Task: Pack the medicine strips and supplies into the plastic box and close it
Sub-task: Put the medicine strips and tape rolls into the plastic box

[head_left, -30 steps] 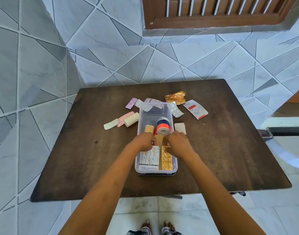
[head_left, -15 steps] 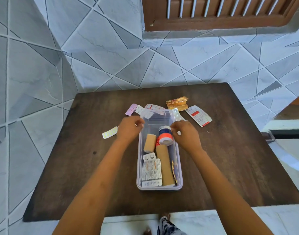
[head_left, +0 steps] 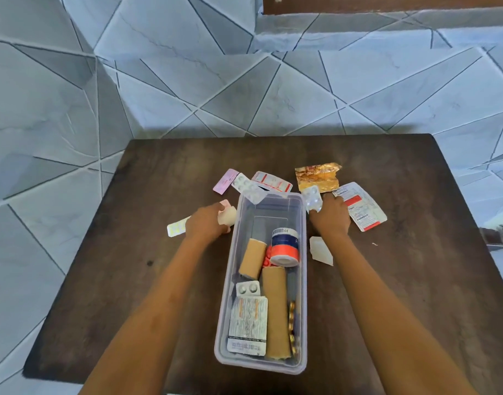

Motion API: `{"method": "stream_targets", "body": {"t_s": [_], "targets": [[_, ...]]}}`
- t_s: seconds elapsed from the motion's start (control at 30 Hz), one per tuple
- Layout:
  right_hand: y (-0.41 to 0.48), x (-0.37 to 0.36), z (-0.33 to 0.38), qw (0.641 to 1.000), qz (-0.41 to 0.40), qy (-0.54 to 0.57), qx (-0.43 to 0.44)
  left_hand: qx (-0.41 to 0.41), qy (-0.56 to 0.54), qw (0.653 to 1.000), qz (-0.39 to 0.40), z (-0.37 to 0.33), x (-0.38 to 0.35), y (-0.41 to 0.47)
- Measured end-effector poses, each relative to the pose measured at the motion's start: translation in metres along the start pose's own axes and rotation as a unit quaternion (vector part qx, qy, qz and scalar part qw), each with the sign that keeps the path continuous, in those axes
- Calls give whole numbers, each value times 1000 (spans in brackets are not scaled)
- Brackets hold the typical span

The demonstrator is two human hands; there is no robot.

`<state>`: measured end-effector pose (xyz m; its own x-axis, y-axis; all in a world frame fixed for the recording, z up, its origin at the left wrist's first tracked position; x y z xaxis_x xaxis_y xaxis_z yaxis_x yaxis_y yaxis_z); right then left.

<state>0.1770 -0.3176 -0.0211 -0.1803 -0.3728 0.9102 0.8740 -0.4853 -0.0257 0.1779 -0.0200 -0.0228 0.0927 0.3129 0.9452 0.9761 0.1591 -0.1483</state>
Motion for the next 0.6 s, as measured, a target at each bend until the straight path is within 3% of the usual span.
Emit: {"method": "stream_targets", "body": {"t_s": [0.17, 0.27, 0.4, 0.47, 0.6], "targets": [[3, -13, -9, 999, 11, -37, -8, 25, 27, 999, -15, 6, 12, 1], [2, -12, -12, 999, 5, -33, -23, 45, -20, 997, -59, 3, 45, -6], [1, -13, -19, 997, 29, -20, -69, -39, -132, 990, 11, -40, 60, -35], [-1, -13, -23, 995, 40, -13, -91, -73, -114, 989, 55, -56, 50, -50], [-6, -10, -28, 992, 37, 5, -122, -86, -47, 995, 33, -63, 48, -62]]}}
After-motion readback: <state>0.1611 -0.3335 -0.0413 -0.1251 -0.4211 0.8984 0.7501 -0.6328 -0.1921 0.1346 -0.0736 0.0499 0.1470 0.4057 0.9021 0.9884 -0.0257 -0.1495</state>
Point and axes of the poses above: each hand's wrist, its own y-axis towards the middle knuckle, its own x-axis out of the back of the hand, z = x × y, the point moved 10 cm from there along y, towards the middle knuckle, and after that the axes turned 13 degrees about -z, right-handed, at the moved point
